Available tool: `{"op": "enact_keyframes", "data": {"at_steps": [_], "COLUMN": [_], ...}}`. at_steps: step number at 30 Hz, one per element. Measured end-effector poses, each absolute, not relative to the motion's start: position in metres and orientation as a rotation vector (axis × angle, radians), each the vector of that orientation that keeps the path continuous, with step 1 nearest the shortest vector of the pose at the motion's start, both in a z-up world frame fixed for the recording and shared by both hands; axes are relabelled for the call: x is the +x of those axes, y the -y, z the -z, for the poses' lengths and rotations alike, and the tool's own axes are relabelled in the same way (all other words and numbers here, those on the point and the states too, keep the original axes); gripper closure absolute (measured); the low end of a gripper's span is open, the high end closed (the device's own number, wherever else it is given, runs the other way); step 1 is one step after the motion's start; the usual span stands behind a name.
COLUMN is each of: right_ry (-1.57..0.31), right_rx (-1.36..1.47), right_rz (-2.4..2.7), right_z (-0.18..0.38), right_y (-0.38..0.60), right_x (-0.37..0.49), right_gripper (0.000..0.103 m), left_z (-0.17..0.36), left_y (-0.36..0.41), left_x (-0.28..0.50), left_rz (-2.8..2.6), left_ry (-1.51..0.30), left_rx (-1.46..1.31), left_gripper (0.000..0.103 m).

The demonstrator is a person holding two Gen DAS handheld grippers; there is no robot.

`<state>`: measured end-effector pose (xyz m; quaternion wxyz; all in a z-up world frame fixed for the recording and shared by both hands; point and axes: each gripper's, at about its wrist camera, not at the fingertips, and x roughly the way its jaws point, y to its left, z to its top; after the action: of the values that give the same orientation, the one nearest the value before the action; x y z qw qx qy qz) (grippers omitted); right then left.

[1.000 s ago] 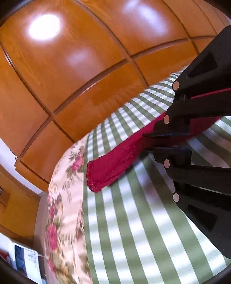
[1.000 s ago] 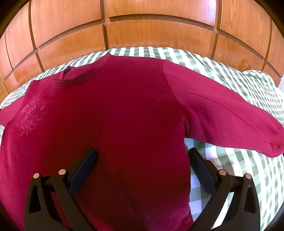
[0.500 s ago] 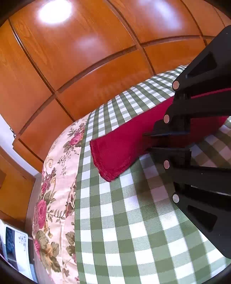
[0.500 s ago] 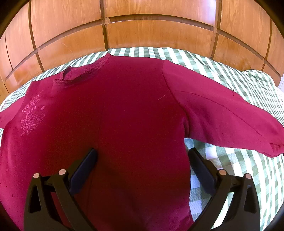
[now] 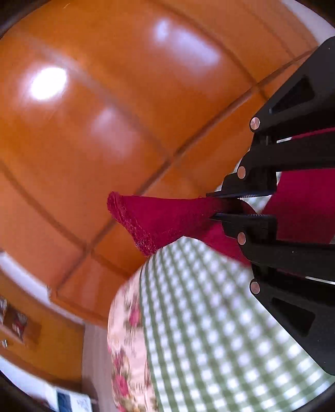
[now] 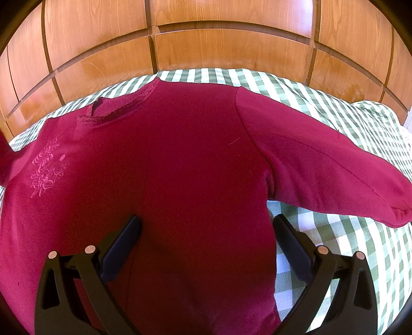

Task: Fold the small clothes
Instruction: 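Grasp the sleeve cuff nearest the left tool and lift it, then fold the lifted sleeve across the sweater body with the left tool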

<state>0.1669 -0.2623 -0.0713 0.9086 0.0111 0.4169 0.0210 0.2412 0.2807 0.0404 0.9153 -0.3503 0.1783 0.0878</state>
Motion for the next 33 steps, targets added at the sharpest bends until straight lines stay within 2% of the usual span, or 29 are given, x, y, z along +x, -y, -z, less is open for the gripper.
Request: {"op": "enact_keyframes", "data": {"at_steps": [5, 13, 28, 29, 31, 32, 33], "right_ry": [-0.859, -0.858, -0.856, -0.856, -0.855, -0.855, -0.856], "right_rx": [0.025, 0.029, 0.039, 0.039, 0.04, 0.04, 0.04], "right_rz": [-0.045, -0.048, -0.052, -0.052, -0.052, -0.052, -0.052], "right_z": [0.071, 0.07, 0.07, 0.07, 0.07, 0.071, 0.071], "right_y": [0.263, 0.263, 0.263, 0.264, 0.264, 0.264, 0.264], "right_x": [0.167, 0.167, 0.167, 0.167, 0.167, 0.167, 0.167], "right_gripper": [0.002, 0.002, 0.002, 0.002, 0.002, 0.002, 0.002], "left_z": [-0.051, -0.03, 0.024, 0.03, 0.043, 0.048, 0.051], "left_y": [-0.197, -0.073, 0.07, 0.073, 0.076, 0.073, 0.07], "left_x": [0.25, 0.263, 0.285, 0.287, 0.287, 0.284, 0.281], "left_rz": [-0.029, 0.147, 0.311, 0.315, 0.356, 0.377, 0.396], "left_ry": [-0.406, -0.515, -0.697, -0.721, -0.771, -0.787, -0.803], "left_rx": [-0.591, -0.422, -0.244, -0.237, -0.25, -0.26, -0.271], "left_gripper": [0.094, 0.094, 0.094, 0.092, 0.072, 0.066, 0.049]}}
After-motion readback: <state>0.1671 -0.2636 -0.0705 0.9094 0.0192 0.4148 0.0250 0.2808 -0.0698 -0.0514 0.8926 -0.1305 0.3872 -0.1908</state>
